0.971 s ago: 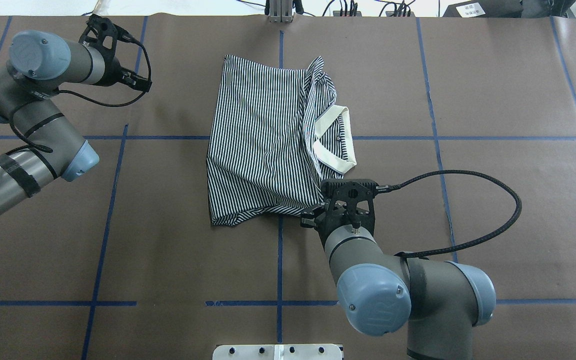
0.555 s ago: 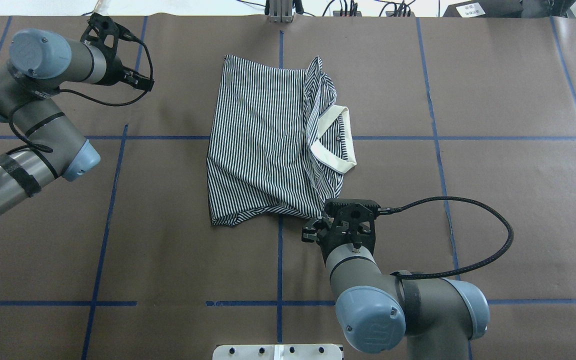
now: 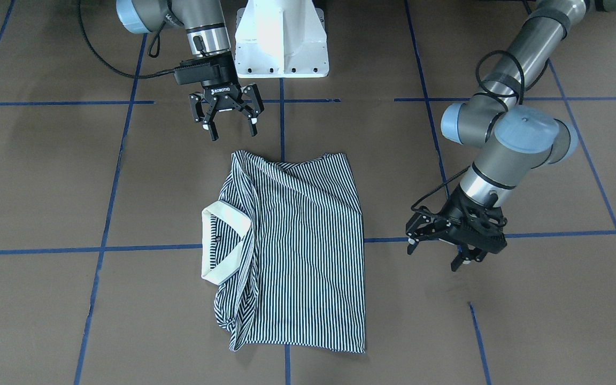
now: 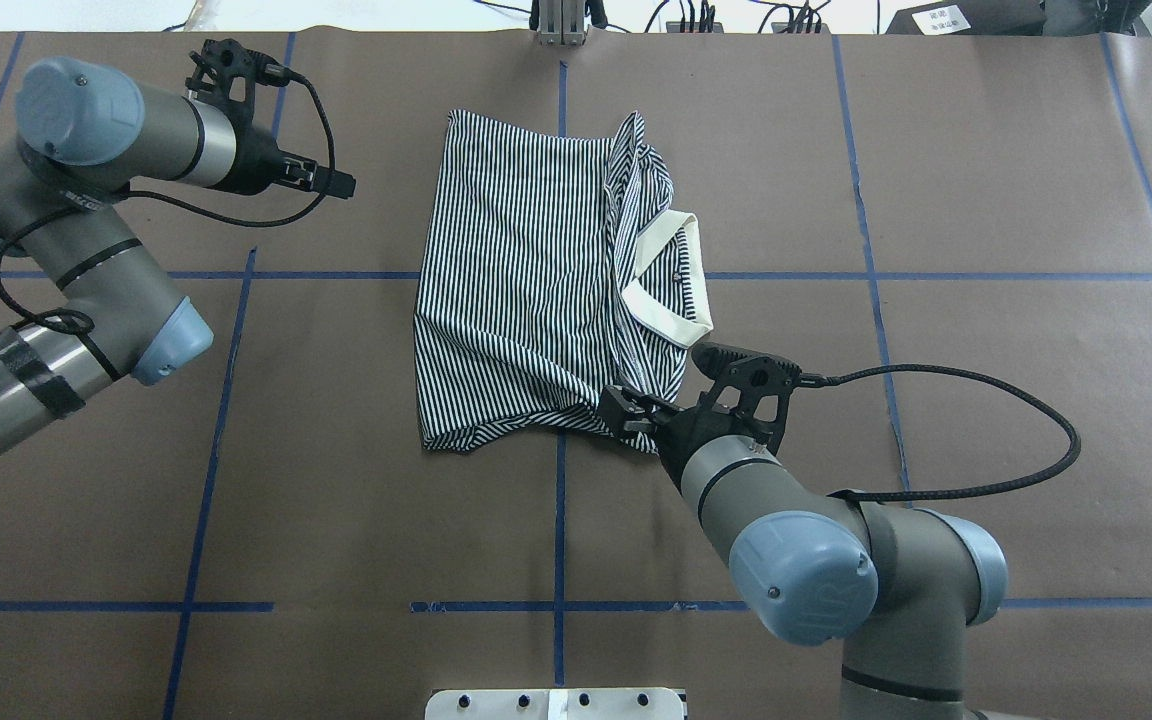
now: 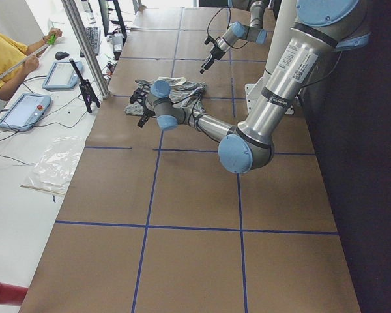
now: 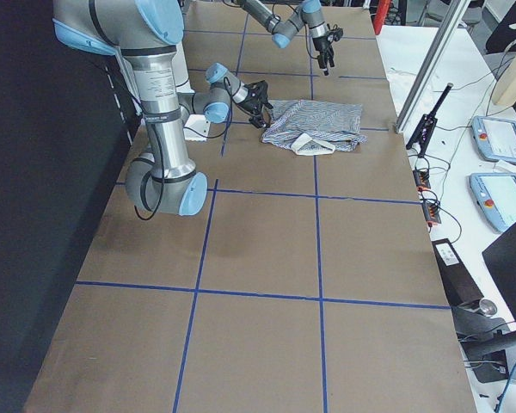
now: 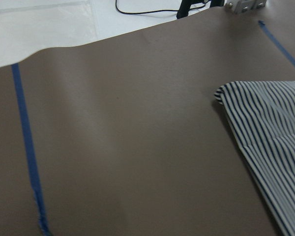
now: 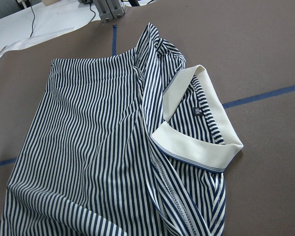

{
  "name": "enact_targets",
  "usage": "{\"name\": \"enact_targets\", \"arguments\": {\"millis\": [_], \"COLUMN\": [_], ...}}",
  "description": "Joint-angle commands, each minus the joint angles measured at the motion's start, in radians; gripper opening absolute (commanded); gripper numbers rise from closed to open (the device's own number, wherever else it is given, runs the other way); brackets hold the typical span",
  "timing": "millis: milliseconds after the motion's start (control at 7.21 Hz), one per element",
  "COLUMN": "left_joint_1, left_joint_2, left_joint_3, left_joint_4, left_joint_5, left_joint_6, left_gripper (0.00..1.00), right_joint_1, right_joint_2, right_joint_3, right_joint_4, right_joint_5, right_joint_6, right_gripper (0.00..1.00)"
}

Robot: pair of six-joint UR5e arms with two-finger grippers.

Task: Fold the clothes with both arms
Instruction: 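Lower the left gripper to the shirt's near edge beside the right gripper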

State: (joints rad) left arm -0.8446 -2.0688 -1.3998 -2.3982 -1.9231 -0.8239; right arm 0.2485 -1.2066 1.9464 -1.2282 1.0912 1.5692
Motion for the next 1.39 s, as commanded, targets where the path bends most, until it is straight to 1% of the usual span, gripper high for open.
{"name": "enact_targets", "arguments": {"millis": [0, 139, 278, 416, 555, 1249], "left_joint_1": [0.137, 0.235, 0.313, 0.373, 0.386, 0.418], "left_joint_2": [0.119, 0.128, 0.127, 0.127, 0.127, 0.121], "left_joint_3": [-0.208, -0.269, -0.287, -0.283, -0.275, -0.268], "left_joint_4": [0.022, 0.09, 0.124, 0.129, 0.129, 0.148], "left_joint_5": [0.033, 0.127, 0.197, 0.257, 0.274, 0.274], "left_joint_6": [-0.22, -0.315, -0.445, -0.54, -0.557, -0.558], "left_gripper": [1.0, 1.0, 0.94, 0.73, 0.68, 0.67], "right_joint_1": [0.067, 0.069, 0.069, 0.069, 0.069, 0.072], "right_joint_2": [-0.002, -0.004, -0.002, -0.004, -0.004, -0.007], "right_joint_3": [0.0, 0.0, -0.001, -0.001, -0.001, -0.004], "right_joint_4": [0.015, 0.015, 0.015, 0.015, 0.015, 0.015], "right_joint_5": [0.084, 0.084, 0.084, 0.084, 0.084, 0.084], "right_joint_6": [0.011, 0.011, 0.011, 0.012, 0.012, 0.011], "right_gripper": [1.0, 1.0, 1.0, 1.0, 1.0, 1.0]}}
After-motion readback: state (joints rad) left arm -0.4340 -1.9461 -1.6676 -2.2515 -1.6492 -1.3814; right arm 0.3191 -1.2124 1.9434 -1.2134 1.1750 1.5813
